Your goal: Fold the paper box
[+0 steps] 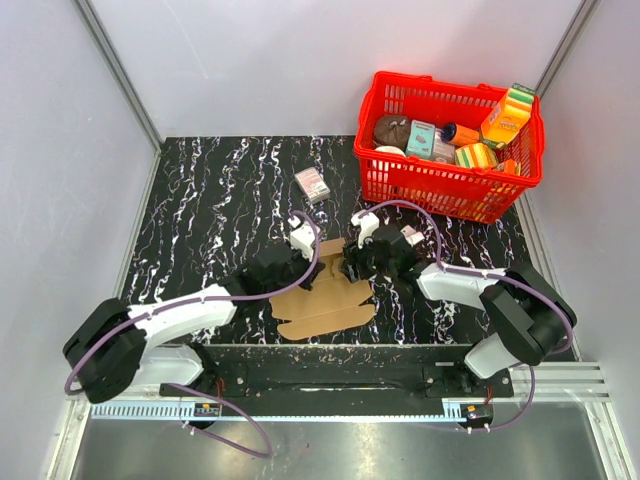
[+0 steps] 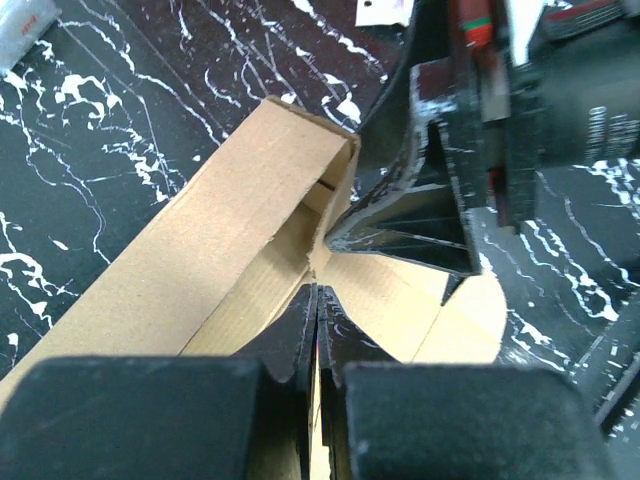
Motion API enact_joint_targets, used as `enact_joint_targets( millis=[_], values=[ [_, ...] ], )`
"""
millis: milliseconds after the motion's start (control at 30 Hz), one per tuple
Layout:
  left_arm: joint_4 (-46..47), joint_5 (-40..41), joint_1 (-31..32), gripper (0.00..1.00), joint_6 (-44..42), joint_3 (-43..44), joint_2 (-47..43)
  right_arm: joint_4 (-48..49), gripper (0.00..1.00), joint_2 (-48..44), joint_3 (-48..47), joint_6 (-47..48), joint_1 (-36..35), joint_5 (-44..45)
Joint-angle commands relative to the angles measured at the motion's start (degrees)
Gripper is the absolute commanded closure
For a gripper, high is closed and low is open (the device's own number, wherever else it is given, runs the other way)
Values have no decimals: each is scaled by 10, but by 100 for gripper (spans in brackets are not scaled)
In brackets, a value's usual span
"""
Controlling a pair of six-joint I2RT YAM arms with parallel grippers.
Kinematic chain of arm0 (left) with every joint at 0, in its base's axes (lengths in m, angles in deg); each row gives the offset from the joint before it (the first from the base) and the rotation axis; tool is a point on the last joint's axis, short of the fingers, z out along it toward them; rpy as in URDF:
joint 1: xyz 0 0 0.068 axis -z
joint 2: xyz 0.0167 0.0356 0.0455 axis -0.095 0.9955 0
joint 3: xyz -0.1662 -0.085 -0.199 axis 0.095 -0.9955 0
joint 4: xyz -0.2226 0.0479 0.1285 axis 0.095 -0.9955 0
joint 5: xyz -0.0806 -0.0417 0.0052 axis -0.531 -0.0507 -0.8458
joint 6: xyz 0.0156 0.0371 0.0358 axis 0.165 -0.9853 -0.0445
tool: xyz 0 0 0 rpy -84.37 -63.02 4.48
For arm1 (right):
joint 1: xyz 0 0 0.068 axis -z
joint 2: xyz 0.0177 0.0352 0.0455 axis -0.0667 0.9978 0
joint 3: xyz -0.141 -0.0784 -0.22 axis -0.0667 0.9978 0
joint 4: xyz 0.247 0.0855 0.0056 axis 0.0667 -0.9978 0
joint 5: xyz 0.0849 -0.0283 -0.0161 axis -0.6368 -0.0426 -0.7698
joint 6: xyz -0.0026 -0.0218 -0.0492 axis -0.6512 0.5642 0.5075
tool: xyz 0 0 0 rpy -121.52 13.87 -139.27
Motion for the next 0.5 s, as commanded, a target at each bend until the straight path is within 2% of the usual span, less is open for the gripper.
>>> enact_joint_targets(
  millis=[0, 33, 133, 200, 233, 367, 467],
  values=[
    [-4, -32, -2, 99, -14, 44, -73, 41, 38, 1, 4, 10, -3, -9],
    [-9, -26, -5, 96, -16, 52, -81, 41, 38, 2, 3, 11, -3, -12],
    [-18, -4, -26, 76, -20, 64, -93, 40, 38, 3, 3, 12, -3, -15],
    [-23, -3, -55, 68, -14, 72, -71, 41, 38, 2, 5, 11, -3, -16],
    [-26, -7, -63, 55, -12, 84, -59, 42, 37, 1, 6, 10, -3, -16],
    [-13, -14, -88, 49, -8, 105, 20, 43, 38, 2, 6, 11, -3, -19],
    [-3, -33, -101, 48, -7, 122, 67, 44, 37, 1, 5, 12, -3, -22]
  ],
)
